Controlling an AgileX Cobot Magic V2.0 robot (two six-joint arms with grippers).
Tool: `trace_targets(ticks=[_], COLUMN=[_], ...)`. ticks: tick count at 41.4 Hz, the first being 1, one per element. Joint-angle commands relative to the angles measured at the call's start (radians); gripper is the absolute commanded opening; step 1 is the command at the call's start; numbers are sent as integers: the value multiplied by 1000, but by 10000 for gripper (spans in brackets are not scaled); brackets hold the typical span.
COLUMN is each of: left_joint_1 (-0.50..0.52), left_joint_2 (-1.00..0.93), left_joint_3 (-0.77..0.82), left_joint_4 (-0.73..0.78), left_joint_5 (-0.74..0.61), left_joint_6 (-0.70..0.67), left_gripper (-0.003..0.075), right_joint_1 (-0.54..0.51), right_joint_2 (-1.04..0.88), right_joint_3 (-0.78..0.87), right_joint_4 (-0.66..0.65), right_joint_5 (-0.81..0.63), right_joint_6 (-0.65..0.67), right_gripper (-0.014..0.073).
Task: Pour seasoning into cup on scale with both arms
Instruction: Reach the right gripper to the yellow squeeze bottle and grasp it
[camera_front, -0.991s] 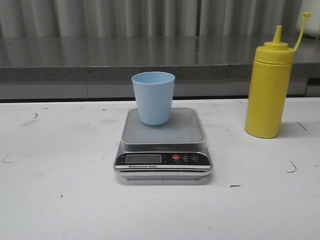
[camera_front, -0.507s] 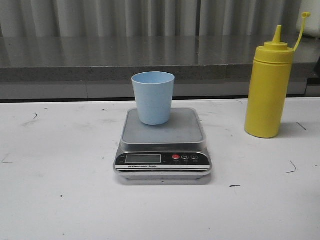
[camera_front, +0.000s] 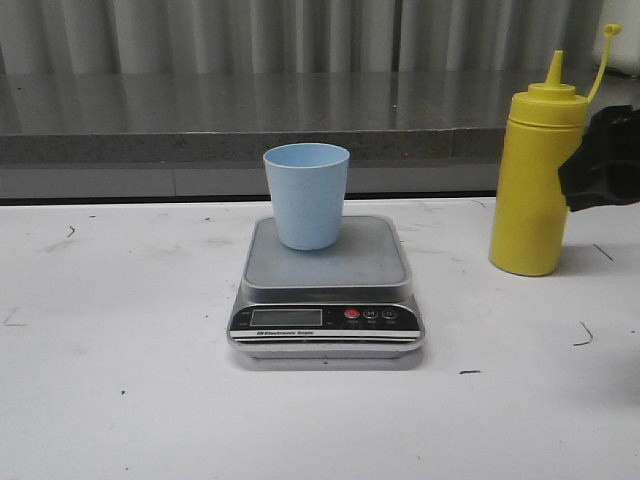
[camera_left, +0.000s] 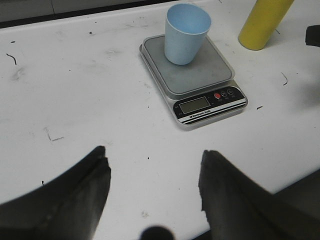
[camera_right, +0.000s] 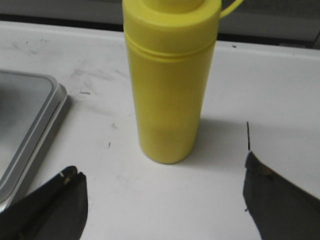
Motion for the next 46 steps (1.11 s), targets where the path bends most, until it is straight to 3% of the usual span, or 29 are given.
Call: trace_targets(ticks=[1, 16, 46], left_joint_1=[0, 0, 0], left_joint_2=[2, 2, 2], left_joint_3=[-26, -26, -26], left_joint_4=[-12, -12, -13], left_joint_5=[-68, -68, -68], left_joint_6=[0, 0, 0], left_gripper=[397, 397, 397], right_joint_1=[3, 3, 3], right_joint_2=[55, 288, 614], right_joint_3=[-21, -29, -344], right_joint_4=[2, 13, 50], right_joint_5=[-222, -556, -583], right_joint_6=[-2, 41, 58], right_gripper=[643, 643, 638])
